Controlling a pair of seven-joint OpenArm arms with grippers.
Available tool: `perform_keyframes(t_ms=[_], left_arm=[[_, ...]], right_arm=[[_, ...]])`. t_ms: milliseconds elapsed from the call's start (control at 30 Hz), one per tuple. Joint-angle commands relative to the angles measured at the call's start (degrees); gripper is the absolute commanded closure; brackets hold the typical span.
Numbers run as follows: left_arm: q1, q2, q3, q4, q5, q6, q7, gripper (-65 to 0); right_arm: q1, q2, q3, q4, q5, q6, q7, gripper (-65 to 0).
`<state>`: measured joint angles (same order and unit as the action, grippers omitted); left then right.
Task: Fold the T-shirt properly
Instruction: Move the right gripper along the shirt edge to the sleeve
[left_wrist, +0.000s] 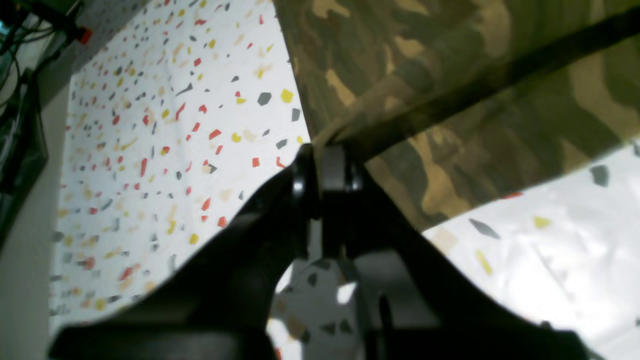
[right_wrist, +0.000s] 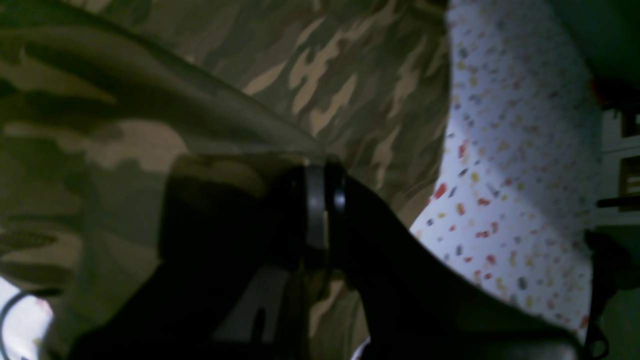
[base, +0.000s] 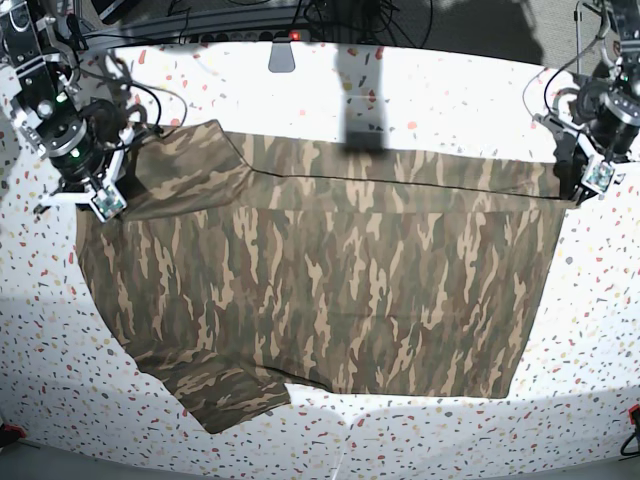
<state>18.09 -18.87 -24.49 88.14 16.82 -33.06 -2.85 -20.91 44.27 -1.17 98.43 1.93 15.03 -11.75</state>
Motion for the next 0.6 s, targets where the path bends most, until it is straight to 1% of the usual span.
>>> perform_keyframes(t_ms=[0, 167, 400, 567], left_arm=[[-0.90, -0.81, -0.48, -0.28, -0.39, 1.27, -1.03, 0.0], [-3.28, -0.83, -0.48, -3.89, -0.39, 1.27, -1.25, 0.0], [-4.98, -0.83, -0.46, -5.29, -0.39, 1.29, -1.44, 0.0], [-5.62, -0.83, -0.46, -5.29, -0.39, 1.27, -1.44, 0.0]], right_arm=[[1.25, 1.07, 0.42, 0.02, -0.17, -0.85, 1.05, 0.0], [4.90, 0.96, -2.21, -3.23, -0.17, -0.83, 1.01, 0.0], [10.97, 0.94, -9.35, -8.17, -0.26, -0.85, -0.22, 0.0], [11.72, 0.26, -9.75, -8.96, -0.42, -0.83, -0.26, 0.0]])
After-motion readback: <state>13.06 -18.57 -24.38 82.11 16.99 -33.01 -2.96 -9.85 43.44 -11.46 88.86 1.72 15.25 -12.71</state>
